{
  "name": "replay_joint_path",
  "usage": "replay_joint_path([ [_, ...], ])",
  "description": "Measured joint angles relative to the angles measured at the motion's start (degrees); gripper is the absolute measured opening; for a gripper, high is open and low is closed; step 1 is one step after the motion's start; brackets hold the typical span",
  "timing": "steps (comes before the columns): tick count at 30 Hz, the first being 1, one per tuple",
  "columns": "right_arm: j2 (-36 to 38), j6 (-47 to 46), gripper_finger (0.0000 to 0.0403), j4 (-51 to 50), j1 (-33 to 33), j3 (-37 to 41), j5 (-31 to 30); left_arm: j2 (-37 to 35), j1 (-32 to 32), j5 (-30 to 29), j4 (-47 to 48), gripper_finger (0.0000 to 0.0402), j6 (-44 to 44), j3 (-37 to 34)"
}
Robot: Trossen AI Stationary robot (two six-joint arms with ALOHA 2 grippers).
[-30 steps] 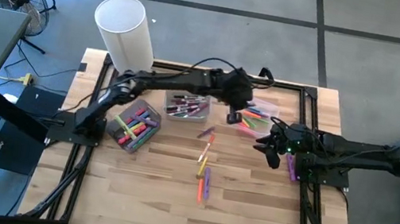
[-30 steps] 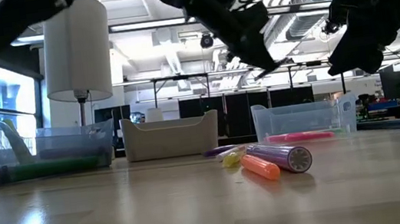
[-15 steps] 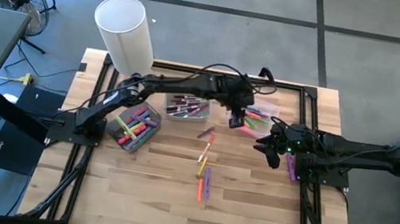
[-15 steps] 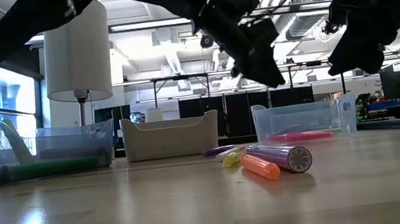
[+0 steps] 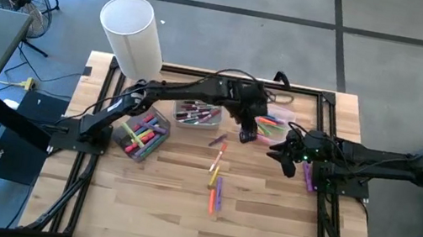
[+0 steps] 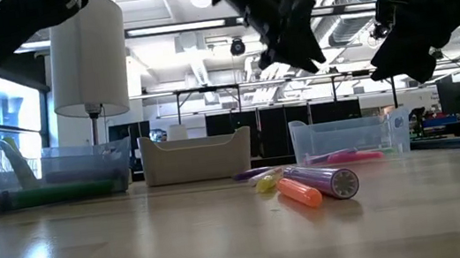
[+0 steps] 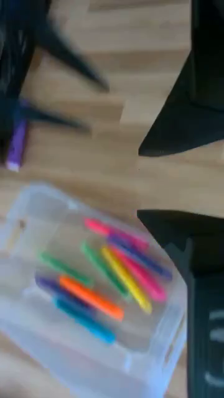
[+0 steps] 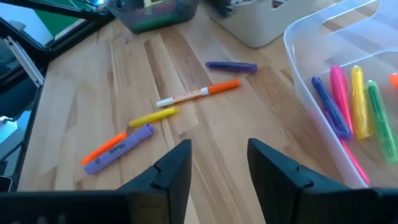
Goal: Pick & Place Markers
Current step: Put the purple highlighter pen into the black bin
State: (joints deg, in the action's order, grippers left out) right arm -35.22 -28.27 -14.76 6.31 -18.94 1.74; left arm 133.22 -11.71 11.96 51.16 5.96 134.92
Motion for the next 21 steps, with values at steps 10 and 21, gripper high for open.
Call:
replay_joint_path([
  [10, -0.03, -1.34, 0.0135, 4.14, -0.34, 0.00, -2.74, -0.43, 9.11, -2.53, 11.14, 0.0014, -5.32, -3.60],
  [21, -11.75, -0.59, 0.0017, 3.13, -10.82, -12.07, -16.89, -21.22, 12.93, -1.25, -12.59, 0.0001, 3.81, -47.08],
])
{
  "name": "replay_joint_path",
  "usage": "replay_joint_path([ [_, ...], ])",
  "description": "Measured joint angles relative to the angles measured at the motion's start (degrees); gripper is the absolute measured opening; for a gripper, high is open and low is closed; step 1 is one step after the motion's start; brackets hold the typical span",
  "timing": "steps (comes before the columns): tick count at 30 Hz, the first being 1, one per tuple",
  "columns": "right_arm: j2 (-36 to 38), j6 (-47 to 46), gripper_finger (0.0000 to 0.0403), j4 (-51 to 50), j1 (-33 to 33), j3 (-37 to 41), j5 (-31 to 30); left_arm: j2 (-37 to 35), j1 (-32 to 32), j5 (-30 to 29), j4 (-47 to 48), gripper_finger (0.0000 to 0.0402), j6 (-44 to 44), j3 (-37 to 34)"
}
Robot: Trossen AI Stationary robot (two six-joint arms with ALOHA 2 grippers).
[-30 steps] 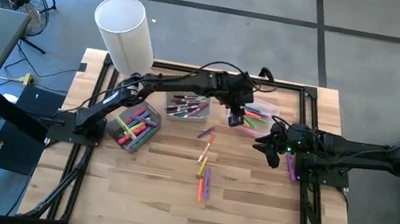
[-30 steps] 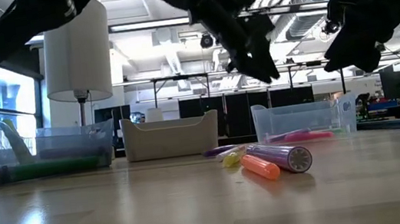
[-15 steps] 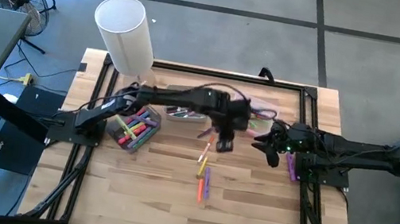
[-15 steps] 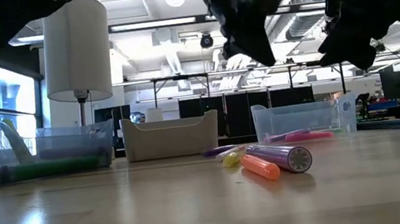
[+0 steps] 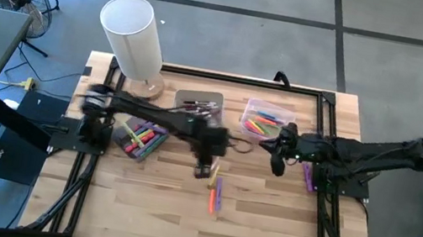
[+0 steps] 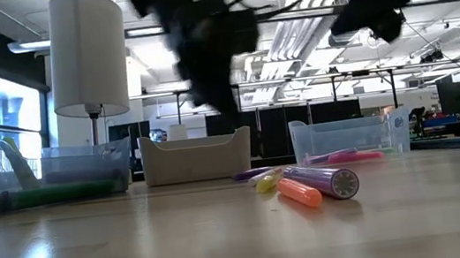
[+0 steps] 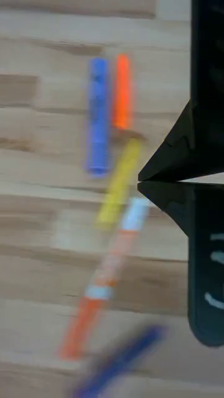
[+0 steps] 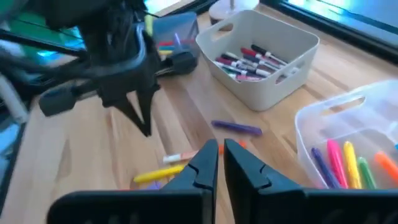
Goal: Pick & Place Markers
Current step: Put the purple highlighter pen into the black bin
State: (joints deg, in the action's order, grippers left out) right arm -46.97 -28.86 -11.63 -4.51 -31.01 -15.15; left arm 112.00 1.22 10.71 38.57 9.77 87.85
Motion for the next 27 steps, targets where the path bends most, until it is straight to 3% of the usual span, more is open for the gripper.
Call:
replay_joint_path([
  [3, -8.30, -1.51, 0.0007, -5.46, -2.34, -8.72, -3.14, -6.92, 1.30, -2.74, -10.05, 0.0001, 5.14, -13.49],
  [5, -14.80, -4.63, 0.0003, -10.56, -3.25, -15.28, -3.69, -12.76, 2.12, -4.07, -11.63, 0.0001, 8.22, -21.14],
  [7, -21.09, -10.57, 0.0006, -16.41, -3.82, -22.22, -3.85, -18.07, 3.08, -4.77, -17.13, 0.0001, 10.44, -26.43],
  [10, -30.62, -17.03, 0.0002, -25.85, -4.93, -32.57, -3.39, -23.27, 5.04, -5.94, -16.60, 0.0001, 13.78, -32.45],
  [19, -57.29, -34.29, 0.0001, -50.82, -9.96, -60.00, 1.21, -27.56, 12.27, -9.33, -16.16, 0.0001, 15.60, -35.98],
  [23, -65.55, -47.28, 0.0003, -57.85, -11.86, -67.78, 2.37, -27.53, 14.91, -9.91, -15.51, 0.0001, 15.62, -36.01],
  [27, -71.42, -52.27, 0.0005, -60.11, -13.34, -71.52, 4.69, -27.51, 16.86, -10.25, -14.71, 0.0001, 15.64, -36.01],
])
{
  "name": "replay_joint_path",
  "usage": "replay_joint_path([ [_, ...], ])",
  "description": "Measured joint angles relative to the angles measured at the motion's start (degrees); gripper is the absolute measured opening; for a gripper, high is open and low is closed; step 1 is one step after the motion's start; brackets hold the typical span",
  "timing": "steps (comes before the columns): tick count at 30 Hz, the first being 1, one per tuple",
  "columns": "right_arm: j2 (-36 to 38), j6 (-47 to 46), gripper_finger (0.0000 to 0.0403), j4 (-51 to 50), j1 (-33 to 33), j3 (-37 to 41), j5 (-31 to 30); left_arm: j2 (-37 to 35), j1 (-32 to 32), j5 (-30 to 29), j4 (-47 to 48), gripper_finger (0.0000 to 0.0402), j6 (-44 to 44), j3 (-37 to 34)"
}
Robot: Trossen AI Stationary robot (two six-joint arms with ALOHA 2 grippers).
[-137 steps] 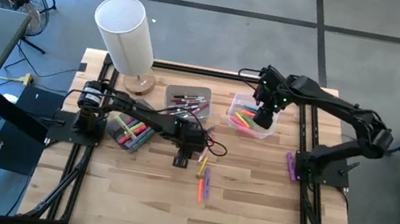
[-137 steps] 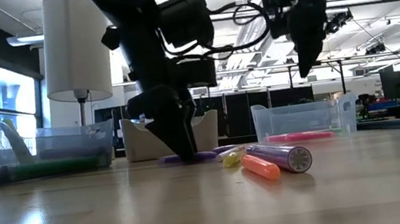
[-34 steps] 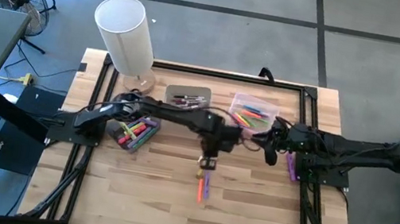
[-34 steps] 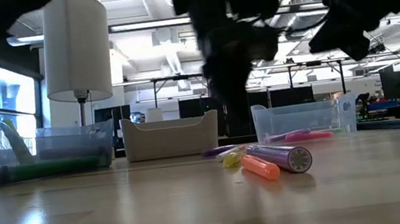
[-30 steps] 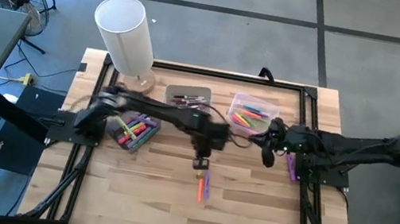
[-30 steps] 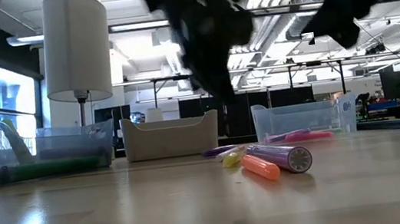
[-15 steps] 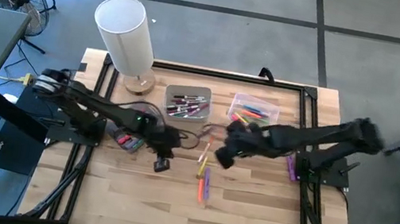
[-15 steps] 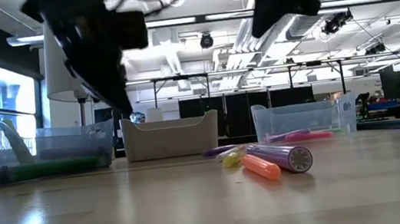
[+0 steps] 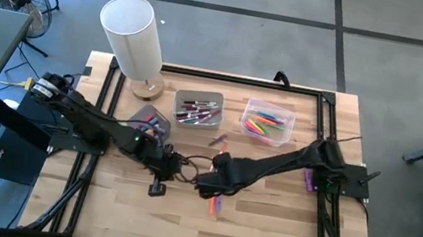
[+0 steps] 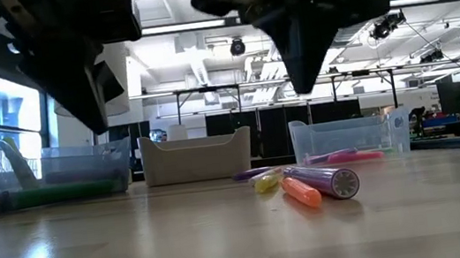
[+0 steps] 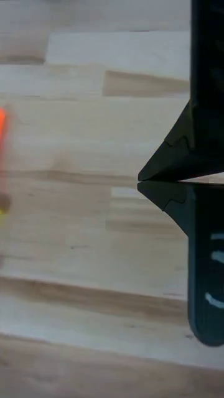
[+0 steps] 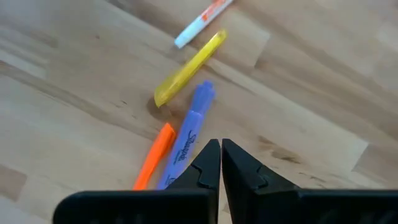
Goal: Pick & Place Markers
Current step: Put the purple highlighter pen into the black bin
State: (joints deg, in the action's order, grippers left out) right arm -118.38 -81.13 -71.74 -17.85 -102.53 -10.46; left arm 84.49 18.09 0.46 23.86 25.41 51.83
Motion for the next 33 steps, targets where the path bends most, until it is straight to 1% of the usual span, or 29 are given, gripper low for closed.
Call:
replay_joint_path([
  [5, -3.66, -1.17, 0.0022, 1.61, -1.61, -0.56, 1.17, 0.04, 1.26, -0.01, 0.80, 0.0001, 0.33, 0.00],
  [8, -5.31, -1.14, 0.0042, 2.71, -2.01, -0.54, 1.61, 0.07, 1.51, -0.13, 0.90, 0.0001, 0.57, 0.00],
  [14, -7.54, -0.98, 0.0090, 4.51, -2.12, -0.54, 0.27, 0.10, 1.46, 0.03, 1.22, 0.0001, 0.68, 0.00],
  [18, -8.79, -0.95, 0.0110, 5.53, -2.05, -0.54, -0.10, 0.11, 1.46, 0.58, 1.83, 0.0001, 0.88, 0.00],
  [23, -10.51, -0.95, 0.0118, 6.20, -2.05, -0.52, -0.11, 0.11, 1.46, 0.74, 2.15, 0.0001, 1.86, 0.00],
  [33, -13.84, -0.94, 0.0117, 6.13, -2.03, -0.56, -0.46, 0.11, 1.46, 1.73, 2.56, 0.0001, 2.40, 0.00],
])
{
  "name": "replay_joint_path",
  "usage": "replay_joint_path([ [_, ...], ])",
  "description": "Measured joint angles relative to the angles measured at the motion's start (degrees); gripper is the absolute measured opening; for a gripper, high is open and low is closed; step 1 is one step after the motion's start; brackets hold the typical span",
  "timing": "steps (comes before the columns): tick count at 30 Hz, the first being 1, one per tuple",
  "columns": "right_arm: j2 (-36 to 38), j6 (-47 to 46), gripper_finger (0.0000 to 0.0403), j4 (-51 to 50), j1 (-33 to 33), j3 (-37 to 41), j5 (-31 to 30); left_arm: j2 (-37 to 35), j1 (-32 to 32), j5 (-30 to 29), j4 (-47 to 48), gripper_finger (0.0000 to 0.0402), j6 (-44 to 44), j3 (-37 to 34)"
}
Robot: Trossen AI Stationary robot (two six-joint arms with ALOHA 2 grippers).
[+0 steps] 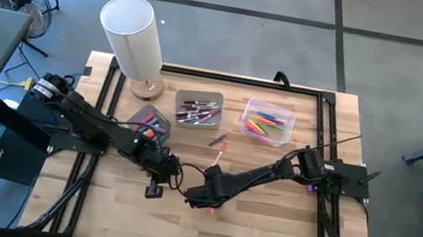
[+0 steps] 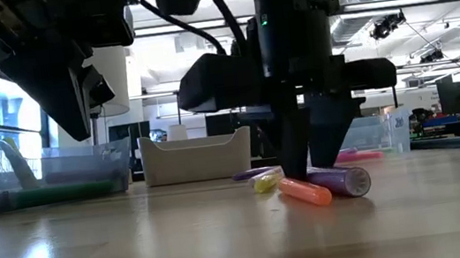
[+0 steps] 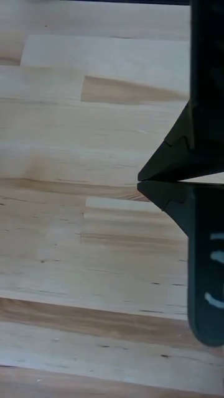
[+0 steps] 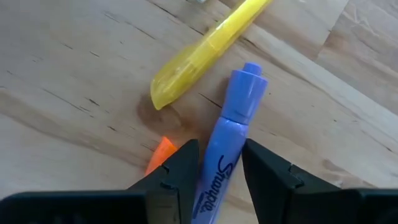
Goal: Pick & Place Markers
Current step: Put the purple highlighter pen into the black bin
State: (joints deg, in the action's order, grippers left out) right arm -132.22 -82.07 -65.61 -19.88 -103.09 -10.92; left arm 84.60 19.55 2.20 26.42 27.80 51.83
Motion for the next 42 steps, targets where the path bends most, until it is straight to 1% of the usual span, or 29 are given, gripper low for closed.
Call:
replay_joint_path([
  [4, 0.48, 0.93, 0.0098, 3.59, 0.22, 3.26, -0.43, 0.00, 0.00, 0.00, -0.03, 0.0001, 0.00, 0.02],
  [8, 0.89, 1.46, 0.0056, 6.30, 0.33, 6.13, -0.30, 0.00, -0.02, -0.07, -0.12, 0.0001, 0.04, 0.02],
  [12, 1.47, 4.33, 0.0054, 6.09, 0.33, 6.83, -0.76, 0.00, 0.00, -0.16, -0.18, 0.0001, 0.12, 0.02],
  [14, 2.71, 5.30, 0.0054, 5.18, 0.37, 7.23, -2.09, 0.00, -0.02, -0.22, -0.21, 0.0001, 0.14, 0.04],
  [16, 4.89, 5.95, 0.0054, 2.28, 0.37, 7.61, -4.74, 0.00, -0.02, -0.22, -0.21, 0.0001, 0.51, 0.04],
  [18, 7.05, 6.54, 0.0054, -3.25, 0.48, 8.18, -7.70, 0.00, -0.03, -0.22, -0.17, 0.0001, 1.69, 0.04],
  [20, 10.89, 5.65, 0.0054, -7.46, 0.51, 7.68, -11.21, -0.01, -0.05, -0.24, -0.52, 0.0001, 2.48, 0.09],
  [23, 15.82, 3.72, 0.0054, -18.56, 0.26, 7.69, -16.47, -0.02, -0.42, -1.09, -2.53, 0.0001, 2.48, 0.11],
  [25, 18.66, 3.28, 0.0054, -20.39, 0.22, 8.27, -18.98, -0.02, -0.94, -1.51, -5.52, 0.0007, 2.49, 0.11],
  [27, 23.22, 2.71, 0.0054, -21.45, 0.22, 11.34, -21.06, -0.02, -1.96, -1.78, -8.82, 0.0023, 2.49, 0.11],
  [28, 26.05, 2.40, 0.0054, -20.43, 0.22, 13.76, -21.86, -0.02, -2.58, -1.79, -10.55, 0.0034, 2.48, 0.11],
  [31, 34.40, 0.93, 0.0054, -13.73, 0.09, 24.00, -22.53, -0.02, -4.78, -2.16, -15.17, 0.0077, 2.50, 0.13],
  [34, 43.99, 1.12, 0.0054, -2.59, -0.24, 35.03, -23.61, -0.02, -7.22, -2.80, -18.91, 0.0122, 2.52, 0.13],
  [36, 50.58, 3.03, 0.0054, 5.80, -0.33, 42.01, -25.00, -0.02, -8.86, -2.42, -22.56, 0.0147, 2.52, 0.11],
  [39, 59.14, 10.97, 0.0054, 24.86, -0.08, 52.14, -27.77, -0.02, -10.59, -2.52, -30.77, 0.0175, 2.52, 0.11],
  [41, 64.45, 19.68, 0.0054, 40.10, 1.04, 58.46, -28.35, -0.02, -11.48, -2.89, -37.69, 0.0187, 2.50, 0.11],
  [42, 66.59, 24.51, 0.0054, 49.04, 1.90, 61.55, -27.61, -0.02, -11.97, -2.89, -41.48, 0.0191, 2.50, 0.11],
])
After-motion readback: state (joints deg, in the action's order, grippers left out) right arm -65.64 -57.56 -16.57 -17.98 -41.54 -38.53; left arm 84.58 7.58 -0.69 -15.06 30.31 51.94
